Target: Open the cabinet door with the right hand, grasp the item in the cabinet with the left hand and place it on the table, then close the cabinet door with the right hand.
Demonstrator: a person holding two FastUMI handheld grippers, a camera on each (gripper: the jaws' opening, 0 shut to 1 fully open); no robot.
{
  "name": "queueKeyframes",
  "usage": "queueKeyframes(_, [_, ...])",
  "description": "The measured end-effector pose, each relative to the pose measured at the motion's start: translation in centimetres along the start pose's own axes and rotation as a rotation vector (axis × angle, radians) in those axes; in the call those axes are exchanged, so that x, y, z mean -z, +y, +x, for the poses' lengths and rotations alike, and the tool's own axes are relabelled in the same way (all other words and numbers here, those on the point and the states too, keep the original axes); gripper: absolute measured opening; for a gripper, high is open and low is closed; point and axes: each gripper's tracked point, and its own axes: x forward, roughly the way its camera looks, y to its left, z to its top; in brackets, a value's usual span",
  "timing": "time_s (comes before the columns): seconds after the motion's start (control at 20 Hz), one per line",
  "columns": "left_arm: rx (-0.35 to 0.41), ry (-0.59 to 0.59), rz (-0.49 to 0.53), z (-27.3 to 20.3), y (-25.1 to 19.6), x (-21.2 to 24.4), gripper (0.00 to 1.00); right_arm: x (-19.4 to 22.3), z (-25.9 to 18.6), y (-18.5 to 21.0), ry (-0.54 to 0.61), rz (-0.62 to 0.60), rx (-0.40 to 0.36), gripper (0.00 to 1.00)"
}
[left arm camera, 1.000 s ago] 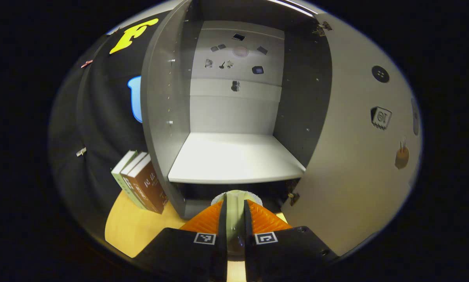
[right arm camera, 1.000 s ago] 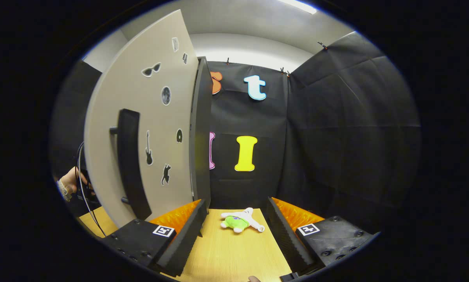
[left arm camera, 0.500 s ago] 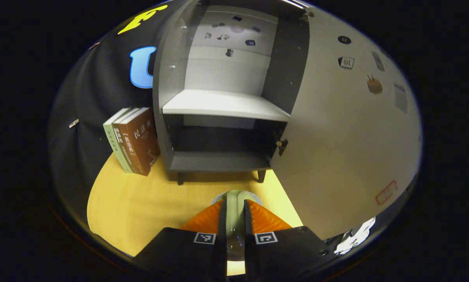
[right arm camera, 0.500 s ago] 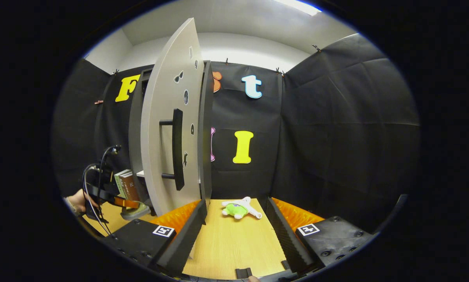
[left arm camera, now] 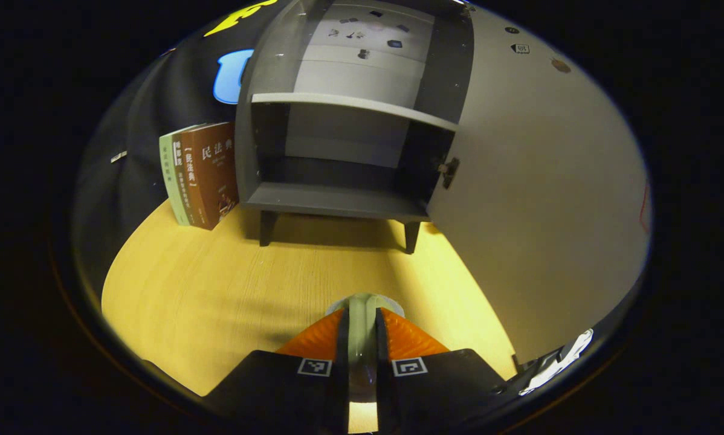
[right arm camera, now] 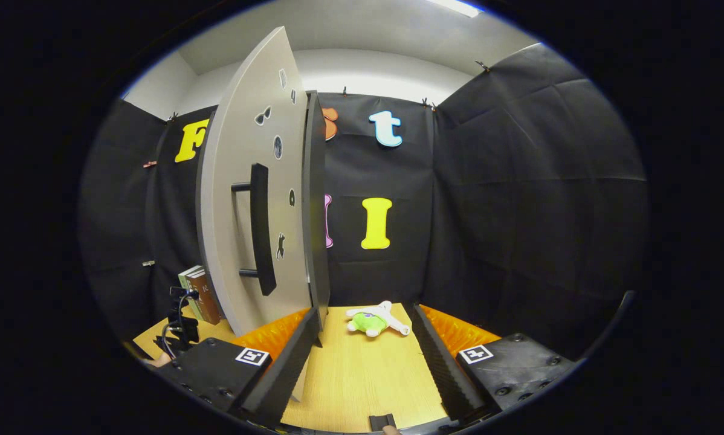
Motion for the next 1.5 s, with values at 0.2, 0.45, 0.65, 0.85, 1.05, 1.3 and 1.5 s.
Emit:
queueKeyframes(0.2, [-0.044, -0.009, -0.003, 2.1, 1.1, 2.8, 0.22, 0.6, 0.7, 0.3, 0.019, 0.015, -0.034, 0.98])
queueKeyframes(0.45, [-0.065, -0.016, 0.017, 3.8, 1.8, 5.0, 0.23, 1.8, 0.9, 0.3, 0.073, 0.020, -0.056, 0.98])
queueKeyframes(0.65, [-0.076, 0.019, 0.014, 4.8, 1.9, 6.5, 0.27, 2.5, 1.0, -0.3, 0.093, -0.004, -0.053, 0.98])
queueKeyframes(0.85, [-0.089, 0.016, 0.017, 5.1, 1.9, 6.9, 0.25, 3.1, 0.8, -0.7, 0.114, -0.003, -0.046, 0.98])
queueKeyframes(1.05, [-0.098, 0.019, 0.021, 5.2, 1.6, 6.9, 0.28, 3.4, 0.6, -1.0, 0.129, 0.004, -0.036, 0.98])
queueKeyframes(1.3, [-0.103, -0.001, 0.012, 4.5, 1.2, 5.6, 0.26, 3.6, 0.4, -1.4, 0.138, -0.001, -0.031, 0.98])
queueKeyframes(1.5, [-0.082, -0.076, 0.040, 1.9, -0.2, 1.3, 0.32, 3.1, 0.2, -0.2, 0.124, 0.020, -0.075, 0.98])
